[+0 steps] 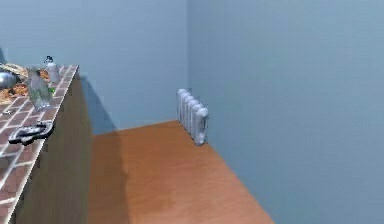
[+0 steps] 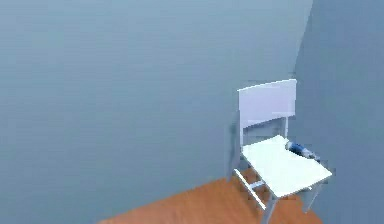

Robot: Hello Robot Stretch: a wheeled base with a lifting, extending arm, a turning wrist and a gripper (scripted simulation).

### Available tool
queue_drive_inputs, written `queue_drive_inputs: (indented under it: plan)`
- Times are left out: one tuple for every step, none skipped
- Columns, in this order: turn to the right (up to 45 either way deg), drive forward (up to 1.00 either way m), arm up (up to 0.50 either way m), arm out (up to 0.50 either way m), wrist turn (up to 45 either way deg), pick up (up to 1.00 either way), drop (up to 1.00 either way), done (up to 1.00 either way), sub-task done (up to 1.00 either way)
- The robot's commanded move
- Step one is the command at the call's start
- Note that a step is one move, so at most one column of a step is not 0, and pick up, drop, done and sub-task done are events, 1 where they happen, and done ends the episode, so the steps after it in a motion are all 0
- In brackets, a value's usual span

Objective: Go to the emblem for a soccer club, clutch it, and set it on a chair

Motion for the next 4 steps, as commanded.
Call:
queue_drive_inputs:
  plan:
    - [-21.0, 0.0, 0.0, 0.0, 0.0, 0.0, 0.0, 0.0, 0.0]
    - [0.0, 0.35, 0.0, 0.0, 0.0, 0.0, 0.0, 0.0, 0.0]
    - [-45.0, 0.0, 0.0, 0.0, 0.0, 0.0, 0.0, 0.0, 0.0]
    - [-45.0, 0.0, 0.0, 0.0, 0.0, 0.0, 0.0, 0.0, 0.0]
